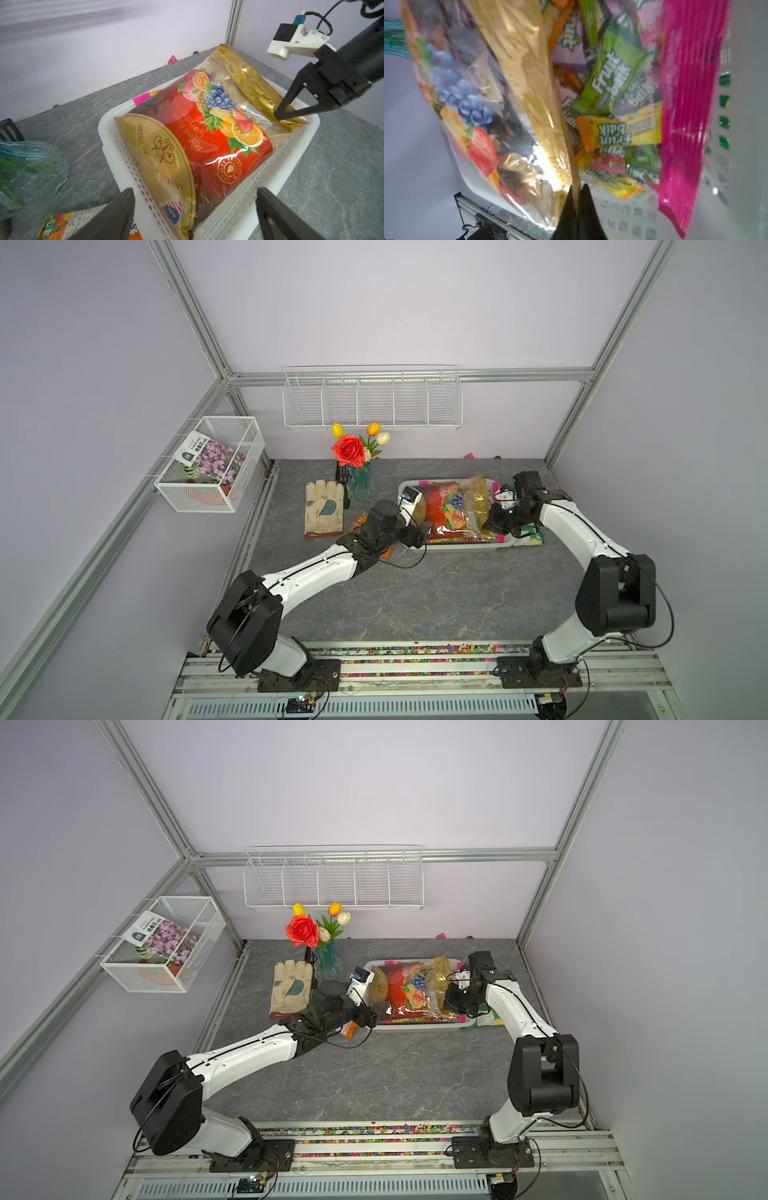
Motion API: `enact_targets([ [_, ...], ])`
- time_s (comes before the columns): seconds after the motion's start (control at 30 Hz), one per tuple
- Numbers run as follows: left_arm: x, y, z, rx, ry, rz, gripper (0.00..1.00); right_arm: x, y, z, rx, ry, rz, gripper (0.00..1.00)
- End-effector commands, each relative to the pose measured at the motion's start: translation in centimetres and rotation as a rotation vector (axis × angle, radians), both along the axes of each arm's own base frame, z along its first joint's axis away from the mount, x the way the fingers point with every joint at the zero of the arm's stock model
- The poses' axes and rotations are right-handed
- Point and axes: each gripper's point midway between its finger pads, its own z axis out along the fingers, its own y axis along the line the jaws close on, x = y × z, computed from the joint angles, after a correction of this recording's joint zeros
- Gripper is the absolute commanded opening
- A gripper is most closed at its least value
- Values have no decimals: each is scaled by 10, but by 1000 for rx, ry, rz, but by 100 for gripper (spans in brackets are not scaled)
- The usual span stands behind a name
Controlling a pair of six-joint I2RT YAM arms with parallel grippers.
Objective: Put the candies in the basket
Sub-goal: Place the candy in the basket.
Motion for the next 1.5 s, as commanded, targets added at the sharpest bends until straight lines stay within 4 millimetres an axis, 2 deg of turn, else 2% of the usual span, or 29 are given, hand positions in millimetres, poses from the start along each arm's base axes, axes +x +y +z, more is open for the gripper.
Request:
enact_targets([
  [0.0, 9, -6, 6, 8, -11, -2, 93, -10, 3, 0, 34, -16, -24, 0],
  [0.07, 12, -10, 7, 9, -12, -5, 93, -13, -5, -11, -12, 9, -26, 2],
  [0.13, 14, -14, 5, 18, -6, -11, 93, -13, -9, -14, -46, 23, -31, 12],
  [0.23, 17, -15, 1, 22, 8, -4, 93, -11, -23, -10, -125, 24, -60, 41],
  [0.3, 17, -13, 0, 18, 14, 9, 93, -7, -30, 3, -160, -5, -72, 51],
  [0.37, 17, -11, -1, 21, 16, 17, 93, -4, -30, 23, -160, -58, -75, 53],
  [0.47, 17, -8, -1, 21, 17, 29, 93, 3, -16, 61, -83, -183, -35, 55],
  [0.53, 17, -10, -2, 13, 24, 26, 94, 12, 4, 84, 37, -272, 12, 55],
  [0.6, 17, -12, -4, 0, 39, 25, 94, 24, 20, 97, 152, -321, 32, 61],
  [0.73, 18, -12, -10, -25, 93, 45, 94, 60, 50, 111, 384, -371, 75, 65],
  [0.87, 20, -10, -14, -26, 157, 69, 94, 99, 66, 102, 565, -358, 84, 64],
  [0.93, 19, -12, -16, -25, 172, 54, 94, 117, 72, 93, 650, -338, 91, 60],
  [1.0, 14, -16, -17, -34, 173, 21, 94, 132, 72, 83, 698, -341, 91, 55],
  [1.1, 5, -24, -15, -64, 150, -57, 94, 150, 57, 50, 692, -297, 36, 46],
  [1.17, -3, -32, -11, -63, 108, -148, 93, 156, 47, 29, 683, -266, 5, 41],
  [1.23, -22, -48, -8, -51, 46, -325, 92, 159, 39, 11, 685, -233, -26, 35],
  [1.33, -32, -61, -7, -53, -14, -433, 92, 161, 36, -5, 673, -221, -40, 33],
  [1.47, -26, -72, -21, 15, -30, -451, 90, 161, 34, -18, 655, -195, -53, 30],
])
